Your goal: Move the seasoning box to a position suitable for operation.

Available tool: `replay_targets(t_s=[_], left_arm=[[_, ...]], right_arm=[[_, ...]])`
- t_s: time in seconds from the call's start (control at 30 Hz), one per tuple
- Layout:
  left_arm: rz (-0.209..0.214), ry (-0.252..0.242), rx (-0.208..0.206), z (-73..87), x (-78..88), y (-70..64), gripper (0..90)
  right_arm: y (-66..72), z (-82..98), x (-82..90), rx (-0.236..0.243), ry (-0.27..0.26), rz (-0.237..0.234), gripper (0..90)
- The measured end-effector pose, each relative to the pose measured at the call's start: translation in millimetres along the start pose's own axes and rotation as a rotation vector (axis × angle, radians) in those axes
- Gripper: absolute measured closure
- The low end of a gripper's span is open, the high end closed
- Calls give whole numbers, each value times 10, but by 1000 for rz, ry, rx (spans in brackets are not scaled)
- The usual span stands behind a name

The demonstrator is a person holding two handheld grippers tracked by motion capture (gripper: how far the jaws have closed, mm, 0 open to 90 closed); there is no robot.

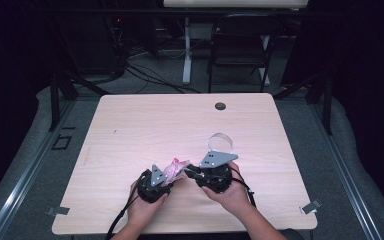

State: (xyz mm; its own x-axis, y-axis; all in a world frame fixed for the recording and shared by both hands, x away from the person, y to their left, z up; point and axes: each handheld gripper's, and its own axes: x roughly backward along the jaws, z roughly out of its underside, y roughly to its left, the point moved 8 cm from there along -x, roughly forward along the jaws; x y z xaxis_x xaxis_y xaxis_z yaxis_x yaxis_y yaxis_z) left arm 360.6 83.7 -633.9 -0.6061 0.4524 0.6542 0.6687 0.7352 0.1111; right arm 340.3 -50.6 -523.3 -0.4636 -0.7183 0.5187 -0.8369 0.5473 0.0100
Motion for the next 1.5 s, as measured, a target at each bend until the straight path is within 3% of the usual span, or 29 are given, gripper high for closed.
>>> replay_targets(t_s=[0.23, 0.43, 0.7, 0.8, 0.97, 1.03, 1.13, 1.2, 1.27, 1.37, 1.5], left_arm=[[-30, 19, -50, -16, 27, 64, 594], [-50, 10, -37, -48, 58, 174, 605], [-115, -24, -72, -160, 140, 296, 607], [-112, -47, -48, -205, 164, 333, 608], [-122, -68, -49, -272, 213, 403, 607], [-127, -75, -48, -291, 222, 426, 607], [-125, -84, -42, -322, 227, 467, 608], [-124, -86, -34, -341, 227, 488, 608], [-125, -96, -26, -367, 227, 507, 608], [-126, -106, -24, -393, 230, 527, 608], [-130, -109, -19, -398, 242, 546, 608]], right_arm=[[-8, -22, 39, 0, -14, -3, 742], [-32, -47, 102, -7, -43, 7, 694], [-52, -69, 206, -4, -75, 23, 645], [-57, -72, 246, 6, -73, 34, 617], [-100, -114, 348, 15, -81, 58, 590], [-138, -153, 398, 40, -71, 67, 565], [-209, -247, 466, 32, -74, 84, 576], [-273, -311, 487, 0, -44, 80, 592], [-364, -400, 496, -15, -46, 88, 623], [-441, -511, 496, -47, -61, 48, 634], [-502, -524, 498, -22, -57, 67, 691]])
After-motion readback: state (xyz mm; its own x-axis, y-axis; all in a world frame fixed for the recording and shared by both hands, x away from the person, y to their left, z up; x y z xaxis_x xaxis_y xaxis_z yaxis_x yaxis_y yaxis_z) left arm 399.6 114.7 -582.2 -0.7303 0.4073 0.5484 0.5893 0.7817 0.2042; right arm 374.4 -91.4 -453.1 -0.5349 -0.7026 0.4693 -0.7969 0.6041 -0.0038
